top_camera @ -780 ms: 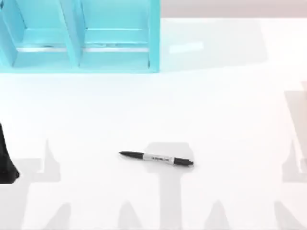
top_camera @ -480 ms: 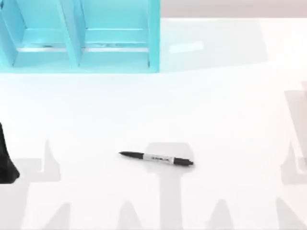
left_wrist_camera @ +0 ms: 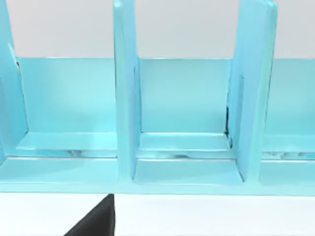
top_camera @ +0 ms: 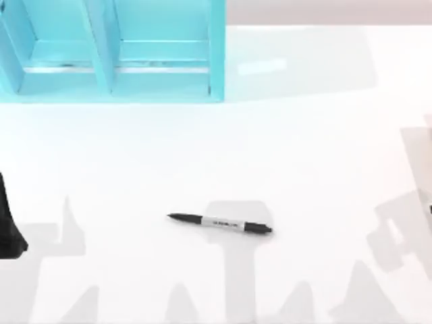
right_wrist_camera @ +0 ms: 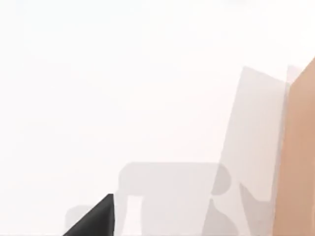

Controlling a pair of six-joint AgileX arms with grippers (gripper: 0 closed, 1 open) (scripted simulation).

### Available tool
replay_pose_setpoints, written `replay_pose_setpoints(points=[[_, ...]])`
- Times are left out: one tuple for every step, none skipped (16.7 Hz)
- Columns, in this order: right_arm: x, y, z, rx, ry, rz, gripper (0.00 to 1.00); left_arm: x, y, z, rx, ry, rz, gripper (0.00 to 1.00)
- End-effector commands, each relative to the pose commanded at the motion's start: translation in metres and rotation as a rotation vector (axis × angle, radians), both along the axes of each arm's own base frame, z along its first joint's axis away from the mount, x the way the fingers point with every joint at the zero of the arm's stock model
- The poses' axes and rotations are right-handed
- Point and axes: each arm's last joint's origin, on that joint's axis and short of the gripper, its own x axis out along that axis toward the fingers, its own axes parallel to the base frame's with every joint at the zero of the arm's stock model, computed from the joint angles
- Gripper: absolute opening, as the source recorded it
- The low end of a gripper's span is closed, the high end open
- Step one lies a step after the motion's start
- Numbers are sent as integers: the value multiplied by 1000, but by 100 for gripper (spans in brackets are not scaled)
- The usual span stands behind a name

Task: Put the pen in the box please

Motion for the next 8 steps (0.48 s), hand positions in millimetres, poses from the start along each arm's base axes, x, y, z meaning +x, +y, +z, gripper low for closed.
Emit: replay_pose_setpoints(points=[[8, 7, 10, -35, 47, 45, 100, 0, 0, 0, 0, 0, 0, 100], [17, 16, 21, -70, 90, 93, 100, 0, 0, 0, 0, 0, 0, 100], [27, 26, 32, -104, 127, 141, 100, 0, 0, 0, 0, 0, 0, 100], [38, 38, 43, -137, 160, 191, 100, 0, 0, 0, 0, 0, 0, 100], [49, 51, 54, -169, 190, 241, 100, 0, 0, 0, 0, 0, 0, 100], [60, 66, 63, -202, 218, 291, 100, 0, 0, 0, 0, 0, 0, 100], [72, 82, 71, -234, 245, 340, 100, 0, 0, 0, 0, 0, 0, 100], [83, 100, 77, -267, 271, 388, 100, 0, 0, 0, 0, 0, 0, 100]])
